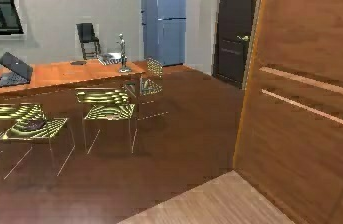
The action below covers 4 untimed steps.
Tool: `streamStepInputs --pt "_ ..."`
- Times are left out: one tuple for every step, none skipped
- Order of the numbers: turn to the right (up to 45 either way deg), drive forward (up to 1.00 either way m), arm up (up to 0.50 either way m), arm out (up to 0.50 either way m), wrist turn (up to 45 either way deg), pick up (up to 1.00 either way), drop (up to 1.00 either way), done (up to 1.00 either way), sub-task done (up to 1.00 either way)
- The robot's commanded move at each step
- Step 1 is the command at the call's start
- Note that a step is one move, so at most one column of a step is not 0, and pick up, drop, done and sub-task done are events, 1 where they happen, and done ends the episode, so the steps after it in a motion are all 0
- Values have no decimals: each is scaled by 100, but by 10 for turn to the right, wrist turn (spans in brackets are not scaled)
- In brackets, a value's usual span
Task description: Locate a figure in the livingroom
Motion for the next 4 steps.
streamStepInputs --pt "450 0 0 0 0 0 0 0 0" --pt "60 0 0 0 0 0 0 0 0" --pt "0 5 0 0 0 0 0 0 0" --pt "-450 0 0 0 0 0 0 0 0"
